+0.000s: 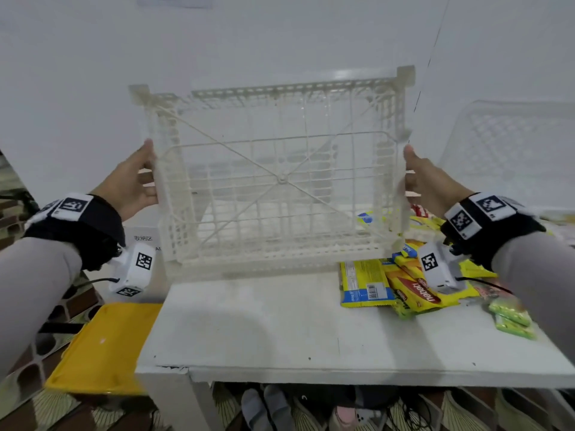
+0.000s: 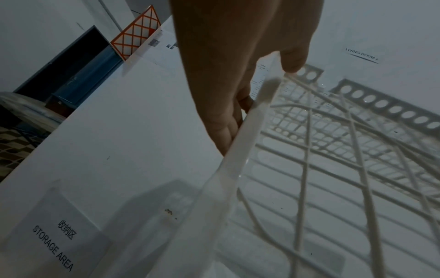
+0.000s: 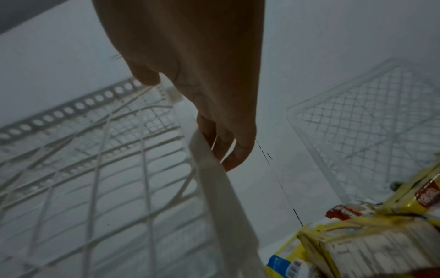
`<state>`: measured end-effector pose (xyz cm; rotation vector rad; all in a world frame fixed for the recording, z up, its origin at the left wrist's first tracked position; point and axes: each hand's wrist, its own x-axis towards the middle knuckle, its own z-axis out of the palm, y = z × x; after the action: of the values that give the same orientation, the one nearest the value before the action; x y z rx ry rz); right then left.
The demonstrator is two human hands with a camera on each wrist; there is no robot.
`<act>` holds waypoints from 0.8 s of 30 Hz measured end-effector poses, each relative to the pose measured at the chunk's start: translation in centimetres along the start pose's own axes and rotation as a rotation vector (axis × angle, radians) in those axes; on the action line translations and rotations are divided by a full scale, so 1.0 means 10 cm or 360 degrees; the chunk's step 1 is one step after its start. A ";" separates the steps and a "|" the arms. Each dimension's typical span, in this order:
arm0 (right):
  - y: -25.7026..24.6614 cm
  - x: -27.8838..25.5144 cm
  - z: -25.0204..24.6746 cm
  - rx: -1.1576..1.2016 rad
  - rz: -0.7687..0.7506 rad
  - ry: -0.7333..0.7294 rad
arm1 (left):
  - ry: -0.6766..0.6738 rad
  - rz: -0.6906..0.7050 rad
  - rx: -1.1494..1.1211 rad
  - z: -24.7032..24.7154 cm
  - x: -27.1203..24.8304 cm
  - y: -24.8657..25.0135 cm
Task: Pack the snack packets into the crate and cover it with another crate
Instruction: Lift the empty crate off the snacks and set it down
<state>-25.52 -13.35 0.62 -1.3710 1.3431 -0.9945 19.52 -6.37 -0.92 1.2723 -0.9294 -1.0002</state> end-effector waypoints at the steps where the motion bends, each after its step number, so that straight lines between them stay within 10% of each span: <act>1: 0.02 -0.01 0.02 0.0001 0.0009 -0.0022 | -0.0016 0.0016 -0.0030 -0.02 0.01 0.00; 24: 0.19 0.08 0.63 0.0891 0.0014 -0.0228 | -0.0085 0.0118 -0.0460 -0.54 0.18 -0.18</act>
<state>-19.76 -13.59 -2.72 -0.9845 0.8704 -1.1350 25.04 -6.49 -3.13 0.9672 -0.8319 -1.0717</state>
